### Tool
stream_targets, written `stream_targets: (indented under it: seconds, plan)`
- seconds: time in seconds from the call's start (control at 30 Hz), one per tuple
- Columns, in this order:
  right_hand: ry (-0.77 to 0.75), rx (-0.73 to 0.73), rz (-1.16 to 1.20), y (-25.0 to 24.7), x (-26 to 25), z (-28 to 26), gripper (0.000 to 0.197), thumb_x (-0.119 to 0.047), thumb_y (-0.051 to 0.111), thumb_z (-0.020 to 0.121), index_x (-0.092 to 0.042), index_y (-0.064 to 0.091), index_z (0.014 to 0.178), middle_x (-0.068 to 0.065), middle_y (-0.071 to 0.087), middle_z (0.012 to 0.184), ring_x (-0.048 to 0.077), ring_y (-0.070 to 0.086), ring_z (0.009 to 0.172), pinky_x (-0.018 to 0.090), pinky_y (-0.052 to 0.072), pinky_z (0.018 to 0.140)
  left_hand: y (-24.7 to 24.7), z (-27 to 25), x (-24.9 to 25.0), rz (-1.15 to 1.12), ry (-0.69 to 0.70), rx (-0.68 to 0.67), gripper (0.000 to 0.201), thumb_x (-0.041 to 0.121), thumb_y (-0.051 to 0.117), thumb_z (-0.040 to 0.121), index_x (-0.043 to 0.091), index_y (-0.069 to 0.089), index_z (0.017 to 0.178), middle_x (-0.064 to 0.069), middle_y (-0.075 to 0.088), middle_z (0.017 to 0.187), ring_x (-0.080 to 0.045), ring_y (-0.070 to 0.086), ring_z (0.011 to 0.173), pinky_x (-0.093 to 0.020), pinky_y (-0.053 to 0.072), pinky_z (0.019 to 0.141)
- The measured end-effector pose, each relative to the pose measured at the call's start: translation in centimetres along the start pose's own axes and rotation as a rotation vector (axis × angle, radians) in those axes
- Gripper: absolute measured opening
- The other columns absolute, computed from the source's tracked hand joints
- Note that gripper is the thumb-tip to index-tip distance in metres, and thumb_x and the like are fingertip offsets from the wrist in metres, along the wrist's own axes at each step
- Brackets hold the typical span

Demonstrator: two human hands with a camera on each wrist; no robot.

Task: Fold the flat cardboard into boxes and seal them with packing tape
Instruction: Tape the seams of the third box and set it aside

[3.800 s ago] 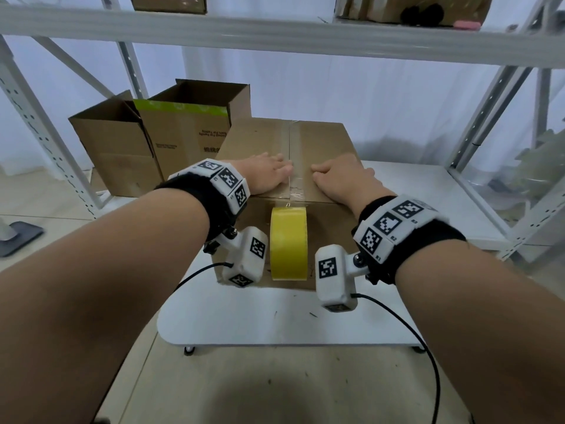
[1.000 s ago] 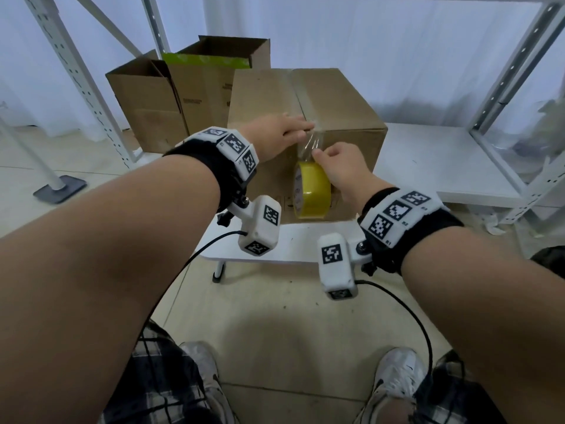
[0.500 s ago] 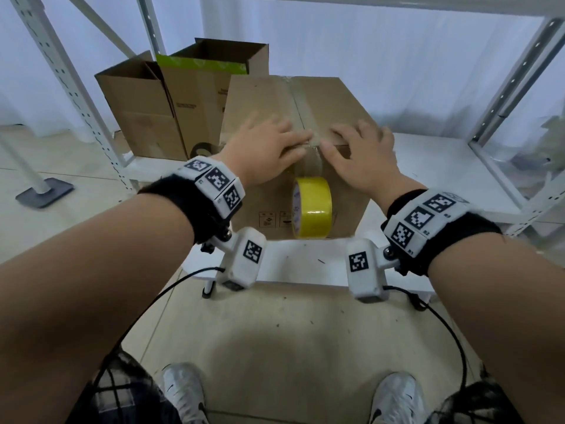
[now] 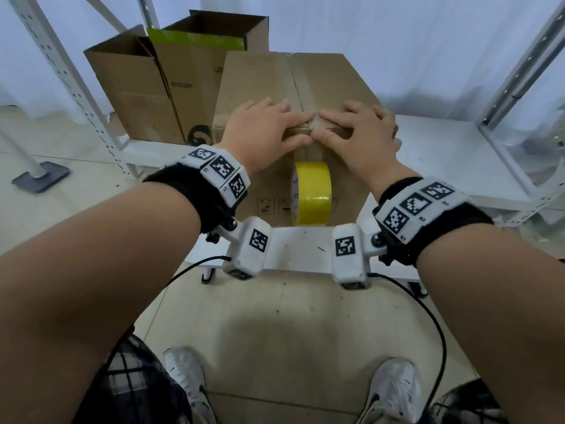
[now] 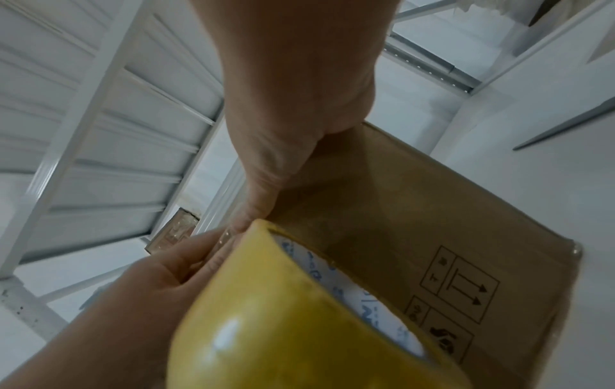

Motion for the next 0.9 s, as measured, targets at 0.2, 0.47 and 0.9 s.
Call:
stream_targets:
  seconds: [0.2,0.47,0.9]
  plan:
    - [-0.052,0.005,-0.114,0.2,0.3,-0.1,0.055,-0.061,0.061,0.084,-0.049,0.047,0.136,-0.011,0.035,0.151,0.025,0.017,0.14,0.051,0.024,0.104,0.1,0.6,-0.3,0.018,0.016,-0.006,0.061,0.062,0.043,0.091,0.038,0.034,0.146,-0.006,0.042,0.148,-0.033,0.035,0.138,-0.046,0.028,0.11]
    - [-0.016,0.002,-0.173,-1.5,-1.4,-0.3,0.037,-0.053,0.057,0.087,-0.041,0.061,0.122,-0.004,0.05,0.136,0.027,0.035,0.132,0.047,0.025,0.106,-0.3,0.3,0.3,-0.061,0.07,0.0,0.054,0.051,0.046,0.095,0.029,0.041,0.144,0.003,0.043,0.148,-0.025,0.043,0.13,-0.04,0.038,0.1]
    - [0.368,-0.288,0.667,0.2,-3.7,-4.5,0.021,-0.018,0.059,0.096,-0.016,0.051,0.078,0.002,0.051,0.07,0.011,0.048,0.056,0.01,0.032,0.032,-1.3,0.1,1.1,-0.175,0.057,-0.069,0.051,0.034,0.049,0.098,0.026,0.038,0.147,0.004,0.035,0.153,-0.021,0.037,0.138,-0.039,0.031,0.109]
Point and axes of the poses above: each hand's wrist, its own z-axis towards the middle knuckle, its own y-axis out of the palm, x = y × z, the point moved 2 cm from there along z, towards the middle knuckle
